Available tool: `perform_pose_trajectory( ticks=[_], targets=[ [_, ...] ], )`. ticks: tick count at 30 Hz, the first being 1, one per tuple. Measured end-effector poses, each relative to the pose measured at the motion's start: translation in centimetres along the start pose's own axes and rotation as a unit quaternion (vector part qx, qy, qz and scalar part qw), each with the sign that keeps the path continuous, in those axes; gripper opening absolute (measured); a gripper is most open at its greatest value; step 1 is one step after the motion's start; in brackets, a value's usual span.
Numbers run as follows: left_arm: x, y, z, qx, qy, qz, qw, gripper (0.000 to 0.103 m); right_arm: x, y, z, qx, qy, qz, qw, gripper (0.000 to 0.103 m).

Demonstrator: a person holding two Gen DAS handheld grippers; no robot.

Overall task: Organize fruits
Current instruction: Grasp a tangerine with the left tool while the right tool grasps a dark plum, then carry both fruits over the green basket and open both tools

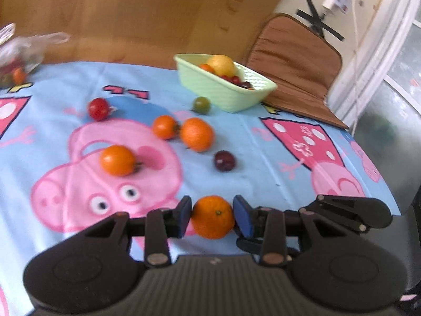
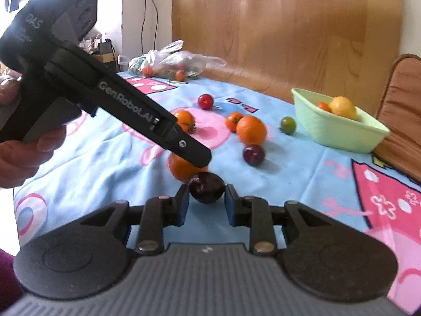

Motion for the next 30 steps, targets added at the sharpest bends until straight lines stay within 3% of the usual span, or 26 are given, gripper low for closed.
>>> perform_pose_trajectory(
  ticks=[6, 10, 13, 15, 20, 23, 25, 27, 30],
  targets=[
    [0.0, -1.0, -1.3, 0.014, -0.015, 0.022, 0.9995, 0.037, 0.0, 0.4, -0.5, 0.018, -0.015, -0.003, 1.0, 0.033],
    [0.0, -2.1, -1.8, 0.037, -0.022, 0.034, 0.9985, 0.044, 0.3, -0.5, -0.8, 0.033, -0.024, -0.001, 0.999, 0.033],
    [0.2, -2.7, -1.5, 0.035, -0.012, 0.045, 0.9983, 0.049, 0.4, -1.0, -0.6, 0.033, -0.019, 0.003, 0.999, 0.036],
    [0.6, -3.0, -1.4, 0.03, -0.002, 0.049, 0.9984, 0.052, 0.4, -1.3, -0.5, 0.032, -0.016, 0.007, 0.999, 0.044],
    [1.7, -2.2, -0.6, 0.011, 0.034, 0.041, 0.9985, 0.054, 0.4, -1.4, -0.8, 0.026, -0.015, 0.011, 0.999, 0.044],
    [2.1, -1.2, -0.6, 0.006, 0.037, 0.03, 0.9988, 0.051, 0.4, -1.1, -0.9, 0.02, -0.017, 0.007, 1.0, 0.044],
    [2.3, -0.6, -0.7, 0.005, 0.033, 0.021, 0.9992, 0.038, 0.5, -0.8, -0.9, 0.016, -0.019, 0.003, 1.0, 0.044],
    [2.2, -0.5, -0.7, 0.002, 0.032, 0.024, 0.9992, 0.037, 0.5, -0.4, -0.8, 0.012, -0.017, 0.001, 1.0, 0.03],
    [1.7, -0.5, -0.4, 0.018, 0.021, 0.017, 0.9995, 0.036, 0.3, -0.3, -0.4, 0.008, -0.015, 0.006, 1.0, 0.03]
  ],
)
Point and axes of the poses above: each gripper's, at about its wrist camera, not at the fingertips, and y roughly the way its jaws point, z to its right, x to its underside, the point moved 4 cm from there along y, roughly the way its jaws point, and after that the axes turned 8 degrees about -y, right-handed, at the moved point
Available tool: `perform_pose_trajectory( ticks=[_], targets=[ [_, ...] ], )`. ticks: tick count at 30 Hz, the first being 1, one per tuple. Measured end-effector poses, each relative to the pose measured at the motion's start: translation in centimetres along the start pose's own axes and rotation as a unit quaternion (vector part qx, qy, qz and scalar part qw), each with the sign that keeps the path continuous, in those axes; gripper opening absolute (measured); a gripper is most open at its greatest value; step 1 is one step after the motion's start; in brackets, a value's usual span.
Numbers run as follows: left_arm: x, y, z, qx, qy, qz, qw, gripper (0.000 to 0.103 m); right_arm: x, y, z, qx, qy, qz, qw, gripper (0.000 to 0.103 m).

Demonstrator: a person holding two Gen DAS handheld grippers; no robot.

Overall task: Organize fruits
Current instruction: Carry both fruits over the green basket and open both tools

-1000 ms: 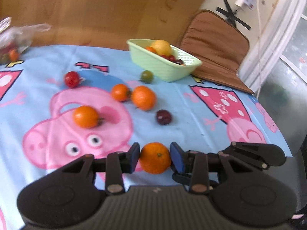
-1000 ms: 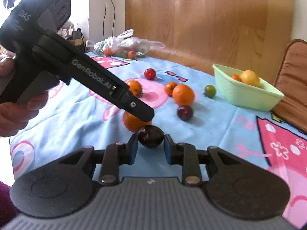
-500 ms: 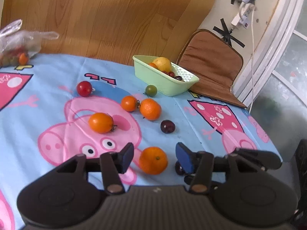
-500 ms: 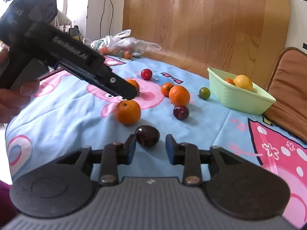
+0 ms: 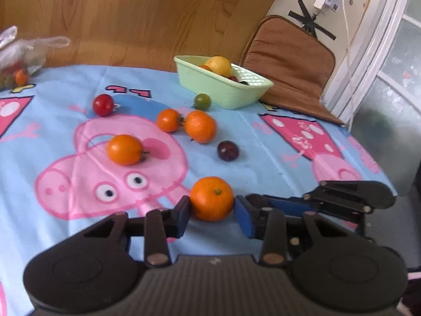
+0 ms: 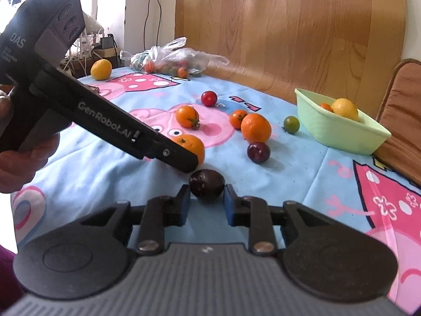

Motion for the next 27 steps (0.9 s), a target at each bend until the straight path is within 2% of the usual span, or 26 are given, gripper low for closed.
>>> perform_pose_trajectory(
  ticks=[4, 10, 19, 23, 27],
  targets=[
    [-1.9, 0.2, 1.2, 0.005, 0.007, 0.011, 0.9999, 0.036, -0.8, -0.6, 1.2, 0.016, -0.004, 0.017, 1.0, 0.03],
    [-6.8, 2.2, 3.3, 0.022, 0.007, 0.029, 0.9993, 0.036, -2.4, -0.9, 5.2, 0.06, 0.012, 0.044, 0.997, 0.03],
    [-14.7, 8.6, 4.9, 0.007, -0.001, 0.049, 0.9988, 0.036, -3.6, 1.3, 13.2, 0.134, 0.03, 0.048, 0.989, 0.03],
    [-16.4, 11.3, 5.7, -0.004, 0.007, 0.05, 0.9987, 0.036, -3.6, 2.3, 17.0, 0.152, 0.07, 0.049, 0.985, 0.03],
    [-16.4, 13.9, 6.2, -0.024, 0.018, 0.045, 0.9985, 0.036, -3.5, 3.5, 19.5, 0.155, 0.102, 0.045, 0.982, 0.03]
  ],
)
Point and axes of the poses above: each gripper's, at about its wrist camera, not at the fingertips, and y roughly the way its jaws point, z to its right, x to its underside, the point moved 4 cm from there along y, roughly the way its jaws point, and after that the axes turned 8 degrees about -y, right-handed, at the moved point
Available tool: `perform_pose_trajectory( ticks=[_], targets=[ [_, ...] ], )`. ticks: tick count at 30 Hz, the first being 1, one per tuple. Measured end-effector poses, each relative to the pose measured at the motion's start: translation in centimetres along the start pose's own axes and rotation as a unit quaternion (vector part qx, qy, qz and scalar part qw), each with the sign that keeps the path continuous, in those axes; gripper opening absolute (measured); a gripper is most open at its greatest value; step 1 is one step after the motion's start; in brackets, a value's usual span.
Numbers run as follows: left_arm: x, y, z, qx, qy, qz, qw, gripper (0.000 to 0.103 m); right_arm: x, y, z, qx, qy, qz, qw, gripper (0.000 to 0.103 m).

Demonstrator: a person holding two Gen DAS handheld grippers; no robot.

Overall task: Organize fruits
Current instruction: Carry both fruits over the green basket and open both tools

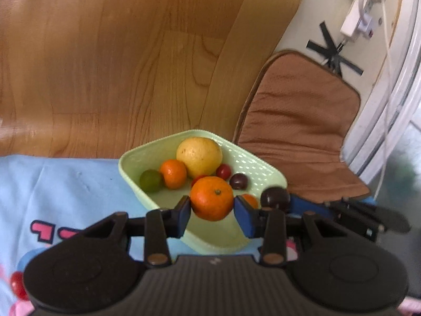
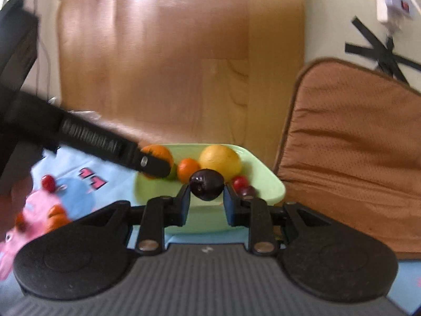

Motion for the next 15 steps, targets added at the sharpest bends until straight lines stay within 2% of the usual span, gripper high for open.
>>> perform_pose_trajectory(
  ticks=[4, 6, 10, 12, 15],
  targets=[
    [0.6, 1.5, 0.0, -0.01, 0.006, 0.001, 0.9999, 0.037, 0.1, 1.9, 0.8, -0.006, 0.022, -0.016, 1.0, 0.03],
    [0.6, 1.8, 0.1, -0.019, 0.009, 0.003, 0.9998, 0.038, 0.2, 2.4, 0.5, -0.004, 0.013, -0.016, 1.0, 0.032],
    [0.2, 1.8, 0.4, -0.031, 0.016, 0.012, 0.9993, 0.051, -0.1, 2.4, 0.2, 0.0, 0.021, -0.018, 1.0, 0.036],
    [0.1, 1.1, 0.3, -0.029, 0.012, 0.019, 0.9993, 0.051, -0.1, 2.1, 0.3, 0.0, 0.028, -0.016, 0.999, 0.042],
    [0.1, -1.0, 0.3, -0.021, 0.008, 0.035, 0.9991, 0.052, -0.2, 0.8, -0.1, 0.005, 0.033, -0.006, 0.999, 0.044]
  ],
)
Point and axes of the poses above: each gripper's, at about its wrist camera, not at the fingertips, and y roughly the way its jaws point, z to its right, x to its underside, the point moved 4 cm from there along y, roughly the way its jaws point, and after that the axes turned 8 degrees about -y, right-handed, at the moved point
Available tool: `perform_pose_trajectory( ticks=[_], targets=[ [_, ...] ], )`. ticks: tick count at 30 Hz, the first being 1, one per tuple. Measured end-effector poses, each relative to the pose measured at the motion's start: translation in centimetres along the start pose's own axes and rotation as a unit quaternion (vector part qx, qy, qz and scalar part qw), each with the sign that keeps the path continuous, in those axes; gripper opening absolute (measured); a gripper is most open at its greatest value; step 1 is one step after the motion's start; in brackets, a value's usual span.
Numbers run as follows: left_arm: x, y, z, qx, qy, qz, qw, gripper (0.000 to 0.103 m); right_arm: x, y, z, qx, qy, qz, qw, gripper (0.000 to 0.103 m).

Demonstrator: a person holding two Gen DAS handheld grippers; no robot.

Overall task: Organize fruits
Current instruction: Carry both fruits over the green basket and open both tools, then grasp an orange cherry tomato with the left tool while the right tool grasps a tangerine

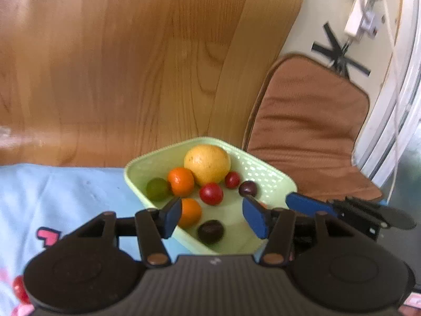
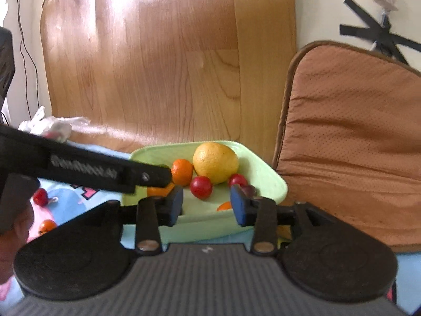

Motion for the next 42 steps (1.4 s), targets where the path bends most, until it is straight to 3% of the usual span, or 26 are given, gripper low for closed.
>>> perform_pose_trajectory(
  ticks=[7, 12, 16, 22, 29, 34, 37, 42],
  targets=[
    [1.7, -8.4, -2.3, 0.036, -0.009, 0.052, 0.9979, 0.055, 0.9, -4.9, -2.2, -0.025, 0.035, 0.022, 0.999, 0.044],
    [3.7, -13.5, -7.3, 0.013, -0.039, 0.074, 0.9964, 0.055, 2.2, -7.1, -5.6, -0.063, 0.03, 0.022, 0.997, 0.044],
    [5.0, -15.4, -11.3, -0.009, -0.078, 0.069, 0.9945, 0.053, 2.8, -7.4, -8.2, -0.09, 0.015, 0.016, 0.996, 0.044],
    [6.6, -16.9, -13.0, -0.011, -0.086, 0.066, 0.9941, 0.053, 3.1, -6.4, -11.1, -0.114, -0.013, -0.003, 0.993, 0.044],
    [6.7, -13.2, -11.5, 0.006, -0.051, 0.01, 0.9986, 0.053, 3.3, -5.1, -13.0, -0.122, -0.051, -0.021, 0.991, 0.045],
    [6.4, -8.6, -12.5, 0.023, -0.106, -0.06, 0.9923, 0.051, 3.5, -3.1, -13.2, -0.118, -0.061, -0.047, 0.99, 0.046],
    [6.4, -7.5, -12.9, 0.032, -0.129, -0.072, 0.9885, 0.05, 3.4, -1.6, -13.1, -0.122, -0.058, -0.061, 0.989, 0.047],
    [6.4, -6.4, -11.9, 0.034, -0.12, -0.083, 0.9887, 0.05, 3.1, -0.9, -12.5, -0.133, -0.035, -0.06, 0.989, 0.041]
  ],
)
Point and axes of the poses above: each gripper's, at about its wrist camera, not at the fingertips, and y roughly the way its jaws point, z to its right, x to its underside, the point moved 4 cm from there along y, roughly the way its jaws point, and after that the axes turned 8 degrees about -y, right-handed, at the moved point
